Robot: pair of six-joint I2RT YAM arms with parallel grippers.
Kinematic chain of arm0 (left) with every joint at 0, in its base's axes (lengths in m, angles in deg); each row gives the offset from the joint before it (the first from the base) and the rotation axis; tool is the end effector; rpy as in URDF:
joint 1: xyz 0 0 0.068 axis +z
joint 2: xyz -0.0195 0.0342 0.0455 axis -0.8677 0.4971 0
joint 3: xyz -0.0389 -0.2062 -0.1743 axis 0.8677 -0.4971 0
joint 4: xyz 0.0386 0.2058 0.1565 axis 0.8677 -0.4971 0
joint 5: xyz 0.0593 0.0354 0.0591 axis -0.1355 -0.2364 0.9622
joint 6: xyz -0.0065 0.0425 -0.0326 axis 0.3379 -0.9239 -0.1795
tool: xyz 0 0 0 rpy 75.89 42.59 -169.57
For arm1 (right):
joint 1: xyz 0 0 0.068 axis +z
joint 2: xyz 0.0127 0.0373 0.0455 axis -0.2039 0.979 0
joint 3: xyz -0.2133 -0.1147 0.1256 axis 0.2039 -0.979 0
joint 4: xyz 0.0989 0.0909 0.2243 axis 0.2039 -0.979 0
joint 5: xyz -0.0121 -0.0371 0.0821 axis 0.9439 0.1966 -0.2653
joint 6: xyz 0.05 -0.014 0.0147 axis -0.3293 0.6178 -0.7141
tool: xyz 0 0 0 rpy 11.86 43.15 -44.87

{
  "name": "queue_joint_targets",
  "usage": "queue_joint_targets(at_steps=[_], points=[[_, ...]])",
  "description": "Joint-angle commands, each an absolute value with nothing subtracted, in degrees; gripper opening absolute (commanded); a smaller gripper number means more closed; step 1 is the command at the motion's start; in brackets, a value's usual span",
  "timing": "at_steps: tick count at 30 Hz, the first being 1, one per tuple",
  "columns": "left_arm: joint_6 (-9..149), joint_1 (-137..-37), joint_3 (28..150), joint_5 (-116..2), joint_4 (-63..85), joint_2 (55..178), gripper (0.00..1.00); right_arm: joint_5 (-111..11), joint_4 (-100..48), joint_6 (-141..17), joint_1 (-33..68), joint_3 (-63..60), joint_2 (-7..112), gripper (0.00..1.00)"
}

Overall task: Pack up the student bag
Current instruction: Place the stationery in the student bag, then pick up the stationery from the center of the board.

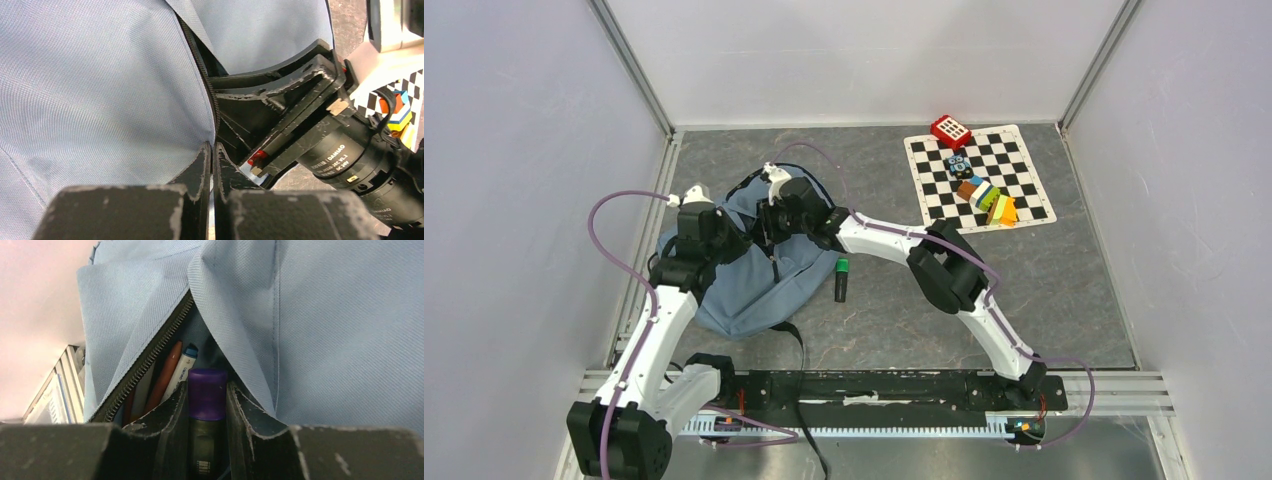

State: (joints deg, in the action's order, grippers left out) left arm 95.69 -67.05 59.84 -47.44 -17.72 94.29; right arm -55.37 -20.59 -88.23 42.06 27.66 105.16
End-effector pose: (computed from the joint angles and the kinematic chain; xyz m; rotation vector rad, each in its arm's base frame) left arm 0.1995 -0.0231 0.2764 -0.5963 2.1532 -0.3985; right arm 0.3154 0.4453 0.1974 -0.5567 2.1060 1.1600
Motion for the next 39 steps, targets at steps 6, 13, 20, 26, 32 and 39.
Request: queue_joint_targets(at_steps=[6, 13, 20, 26, 32, 39], points=[[97.85, -67.31, 61.38, -49.09, -15.99, 93.33, 0.02, -57.59, -21.57, -84.59, 43.08, 32.48, 104.75, 0.50], [98.12, -67.34, 61.03, -49.02, -16.57, 92.40, 0.02, -55.70, -21.66, -81.10, 42.45, 32.19, 101.38, 0.67], [97.65, -67.31, 61.46, -46.04, -17.53, 91.25, 0.02, -50.84, -21.63, -79.84, 38.93, 24.04, 91.04, 0.72], [97.59, -67.32, 62.34, -45.99, -18.79, 91.19, 0.02, -46.94, -21.03, -81.39, 36.61, 12.95, 81.23, 0.74], [97.44, -67.27, 63.02, -45.71, -19.66, 90.88, 0.02, -37.35, -23.67, -83.33, 34.38, -5.62, 67.69, 0.75], [97.67, -67.25, 64.03, -46.71, -19.88, 91.34, 0.02, -34.51, -24.98, -85.52, 31.24, -21.07, 60.48, 0.72]])
